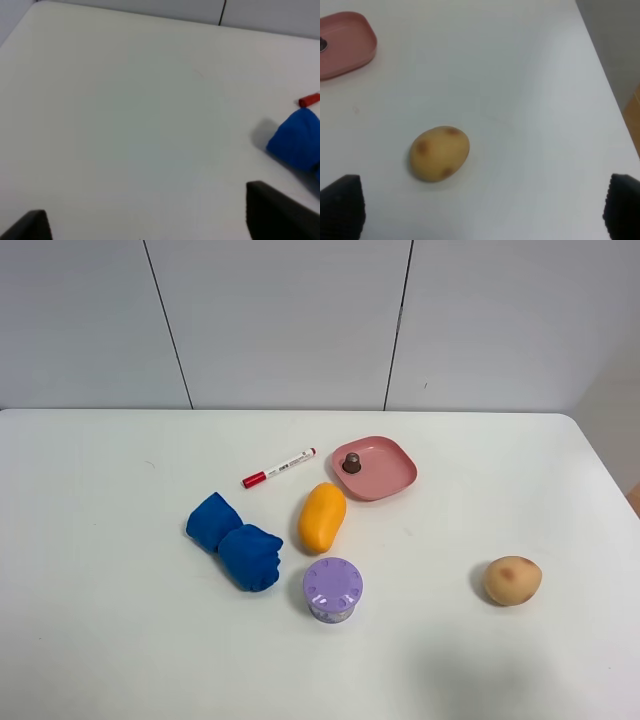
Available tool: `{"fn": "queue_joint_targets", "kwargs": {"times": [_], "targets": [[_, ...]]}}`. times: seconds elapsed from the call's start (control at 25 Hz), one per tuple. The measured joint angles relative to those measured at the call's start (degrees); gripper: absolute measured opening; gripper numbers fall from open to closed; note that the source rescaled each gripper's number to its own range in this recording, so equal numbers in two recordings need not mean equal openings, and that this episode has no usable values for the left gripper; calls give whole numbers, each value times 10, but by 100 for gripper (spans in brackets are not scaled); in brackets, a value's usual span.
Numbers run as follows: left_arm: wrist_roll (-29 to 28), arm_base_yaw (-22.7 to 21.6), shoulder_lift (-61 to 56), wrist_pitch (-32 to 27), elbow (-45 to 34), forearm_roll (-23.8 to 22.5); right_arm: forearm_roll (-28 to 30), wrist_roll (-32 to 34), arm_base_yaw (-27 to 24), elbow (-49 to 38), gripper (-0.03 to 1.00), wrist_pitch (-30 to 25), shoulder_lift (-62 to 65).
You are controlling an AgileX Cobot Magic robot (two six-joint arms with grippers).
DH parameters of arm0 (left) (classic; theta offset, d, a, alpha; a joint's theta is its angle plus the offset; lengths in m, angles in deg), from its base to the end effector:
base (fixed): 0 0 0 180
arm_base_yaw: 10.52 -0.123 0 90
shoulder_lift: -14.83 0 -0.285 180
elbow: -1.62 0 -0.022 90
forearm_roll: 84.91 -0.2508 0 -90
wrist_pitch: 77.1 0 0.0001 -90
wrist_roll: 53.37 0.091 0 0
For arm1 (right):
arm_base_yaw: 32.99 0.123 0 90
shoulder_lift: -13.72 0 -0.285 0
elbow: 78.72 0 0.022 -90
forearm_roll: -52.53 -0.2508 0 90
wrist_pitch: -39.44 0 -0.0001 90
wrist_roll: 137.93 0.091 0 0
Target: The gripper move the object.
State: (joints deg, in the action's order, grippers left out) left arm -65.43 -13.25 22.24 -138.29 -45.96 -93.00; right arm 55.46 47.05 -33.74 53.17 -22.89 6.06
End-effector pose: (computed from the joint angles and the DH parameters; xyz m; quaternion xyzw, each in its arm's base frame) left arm -0.0092 0.0108 0.2821 -0.1128 0.8392 0.0273 0.5313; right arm -0.0074 -0.0040 0.2774 0.0443 0.8562 -0.0065 0.5147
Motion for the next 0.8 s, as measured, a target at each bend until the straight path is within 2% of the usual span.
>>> {"fn": "queue_joint_targets", "kwargs": {"times": [0.12, 0.4, 0.8], "targets": [[0, 0, 0, 0, 0, 0, 1, 0, 14, -4, 99, 7, 0], [0, 0, 0, 0, 0, 0, 1, 0, 26, -6, 90, 13, 0], [0, 0, 0, 0, 0, 0, 1, 0, 26, -6, 89, 13, 0]]}}
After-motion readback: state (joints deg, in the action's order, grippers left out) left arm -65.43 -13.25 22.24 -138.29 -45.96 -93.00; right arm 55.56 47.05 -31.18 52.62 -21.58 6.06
